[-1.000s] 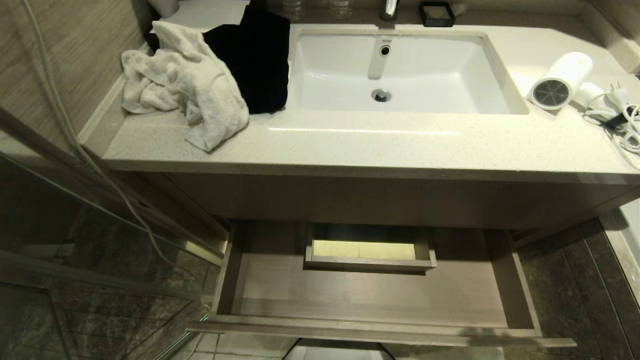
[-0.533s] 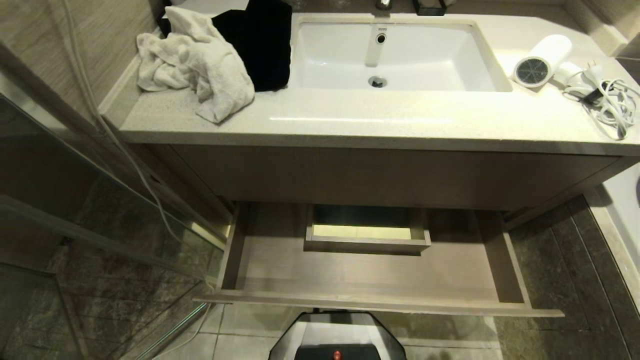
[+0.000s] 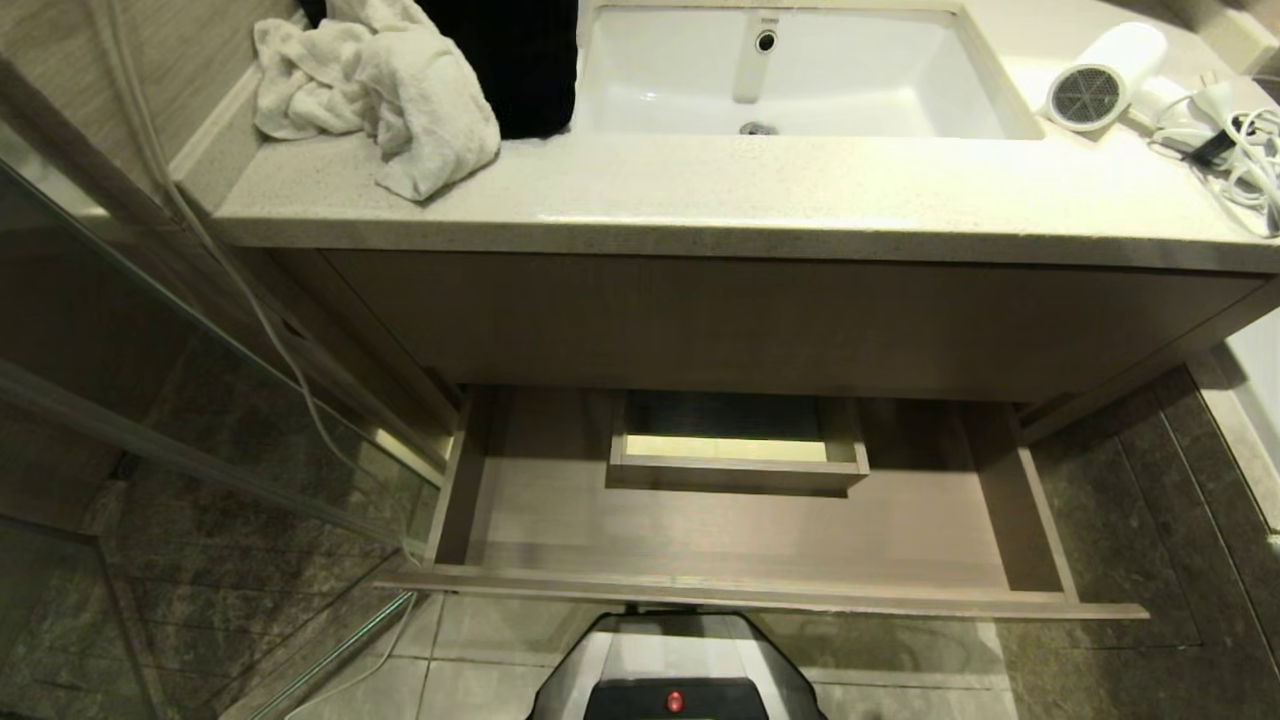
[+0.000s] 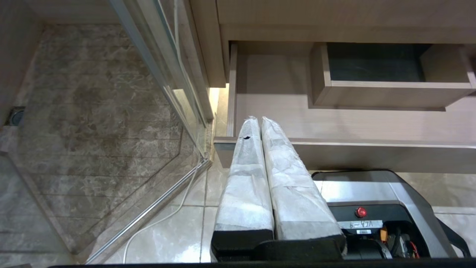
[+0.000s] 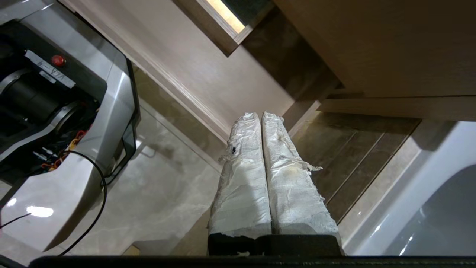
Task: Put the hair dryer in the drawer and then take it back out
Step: Close the drawer
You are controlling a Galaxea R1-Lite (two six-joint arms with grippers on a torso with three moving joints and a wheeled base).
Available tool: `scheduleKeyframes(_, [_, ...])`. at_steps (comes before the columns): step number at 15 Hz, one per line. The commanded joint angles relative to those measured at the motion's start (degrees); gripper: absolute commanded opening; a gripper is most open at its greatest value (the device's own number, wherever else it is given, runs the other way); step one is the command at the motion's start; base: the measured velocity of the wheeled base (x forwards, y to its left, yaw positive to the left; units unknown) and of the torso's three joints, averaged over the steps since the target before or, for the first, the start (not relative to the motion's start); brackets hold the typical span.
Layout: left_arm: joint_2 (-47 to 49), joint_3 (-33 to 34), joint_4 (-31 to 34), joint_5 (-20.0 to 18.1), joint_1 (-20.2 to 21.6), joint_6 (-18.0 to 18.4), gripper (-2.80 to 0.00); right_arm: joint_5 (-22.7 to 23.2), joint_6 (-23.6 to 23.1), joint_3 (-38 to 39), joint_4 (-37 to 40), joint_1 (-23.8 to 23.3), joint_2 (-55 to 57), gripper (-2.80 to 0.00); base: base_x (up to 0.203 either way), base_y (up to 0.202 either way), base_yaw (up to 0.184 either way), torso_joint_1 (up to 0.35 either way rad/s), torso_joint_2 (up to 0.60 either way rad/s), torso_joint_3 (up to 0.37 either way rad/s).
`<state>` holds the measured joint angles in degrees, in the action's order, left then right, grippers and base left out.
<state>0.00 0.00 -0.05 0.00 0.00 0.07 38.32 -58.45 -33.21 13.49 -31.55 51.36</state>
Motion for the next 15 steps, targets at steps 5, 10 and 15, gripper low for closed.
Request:
scheduleKeyframes(5, [-0.09, 0.00, -0.04, 0.00, 0.00, 0.01, -2.80, 0.19, -0.43, 1.63, 0.78, 2.11, -0.65, -2.80, 0.000, 0.000, 0.000, -0.303, 0.49, 0.180])
scheduleKeyframes(10, [-0.09, 0.00, -0.04, 0.00, 0.00, 0.01, -2.80, 0.18, -0.78, 1.40, 3.56, 2.20, -0.73, -2.80, 0.000, 0.000, 0.000, -0.352, 0.52, 0.166])
scheduleKeyframes(15, [-0.09, 0.00, -0.04, 0.00, 0.00, 0.01, -2.80, 0.02, -1.22, 1.03, 8.21, 2.98, -1.05, -2.80, 0.000, 0.000, 0.000, -0.185, 0.40, 0.218])
